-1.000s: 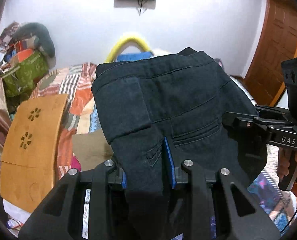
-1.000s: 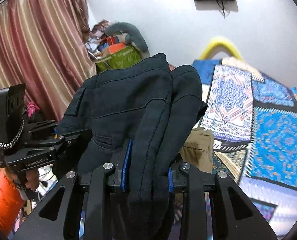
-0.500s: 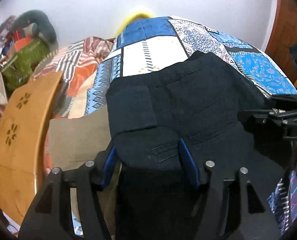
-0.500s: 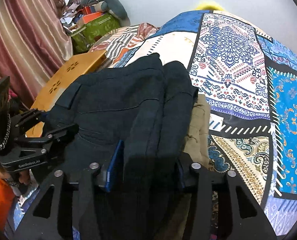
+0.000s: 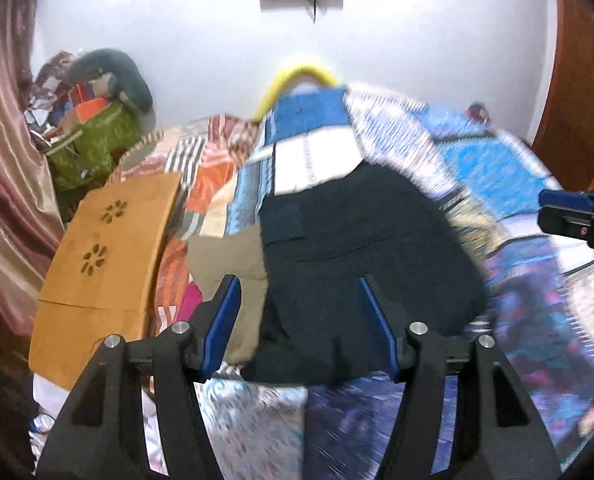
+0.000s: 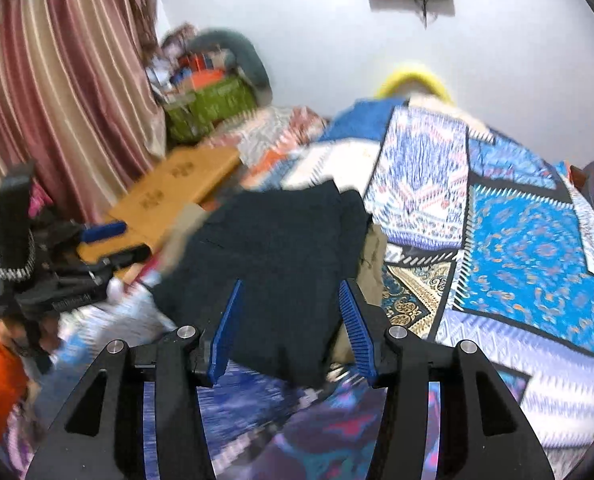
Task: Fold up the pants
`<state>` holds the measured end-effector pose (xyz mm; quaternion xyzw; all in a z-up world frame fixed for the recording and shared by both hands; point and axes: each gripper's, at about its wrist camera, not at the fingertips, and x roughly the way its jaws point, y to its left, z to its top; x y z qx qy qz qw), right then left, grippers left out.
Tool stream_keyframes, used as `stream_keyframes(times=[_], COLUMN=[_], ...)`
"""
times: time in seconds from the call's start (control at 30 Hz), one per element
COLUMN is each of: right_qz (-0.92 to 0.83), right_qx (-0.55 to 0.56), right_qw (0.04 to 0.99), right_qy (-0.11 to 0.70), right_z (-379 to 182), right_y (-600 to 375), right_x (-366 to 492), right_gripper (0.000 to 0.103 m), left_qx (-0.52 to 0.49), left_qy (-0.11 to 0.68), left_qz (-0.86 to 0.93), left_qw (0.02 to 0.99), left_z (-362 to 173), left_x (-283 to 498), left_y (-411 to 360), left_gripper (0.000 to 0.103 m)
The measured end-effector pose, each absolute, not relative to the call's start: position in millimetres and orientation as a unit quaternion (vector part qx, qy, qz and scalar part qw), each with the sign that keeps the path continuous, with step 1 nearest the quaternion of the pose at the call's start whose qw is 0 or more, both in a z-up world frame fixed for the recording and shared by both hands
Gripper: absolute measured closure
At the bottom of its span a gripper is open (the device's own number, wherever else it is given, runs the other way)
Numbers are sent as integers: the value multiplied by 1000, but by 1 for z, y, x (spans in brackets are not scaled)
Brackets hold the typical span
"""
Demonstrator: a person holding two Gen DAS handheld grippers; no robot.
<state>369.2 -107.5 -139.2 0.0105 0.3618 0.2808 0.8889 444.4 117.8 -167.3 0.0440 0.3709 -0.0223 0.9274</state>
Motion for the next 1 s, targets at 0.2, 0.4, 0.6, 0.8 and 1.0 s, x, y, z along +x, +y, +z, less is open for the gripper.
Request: stream_keyframes(times=[0.2, 0.4, 0.6, 0.8, 1.0], right_qz=[290, 289, 291, 284, 261], right_qx=[21, 12, 27, 29, 47], right_qw=[916, 938, 950, 956, 963], right_qy=[275, 189, 114, 68, 56], right_z=[-61, -1, 29, 28, 13], right_y=[-119, -135, -146, -145, -150], right_x=[294, 215, 136, 80, 57], right_gripper=[57, 57, 57, 57, 42], left_qx=[34, 31, 41, 41, 17], left_qy=[303, 223, 143, 84, 72], left_qz=[-36, -38, -39, -29, -38], left_qw=[952, 974, 988, 995, 997], left_z=[-91, -15, 31, 37, 28], left_x=[370, 281, 189, 111, 78], left_y=[86, 59, 38, 22, 22], left_gripper=[42, 42, 42, 42, 24])
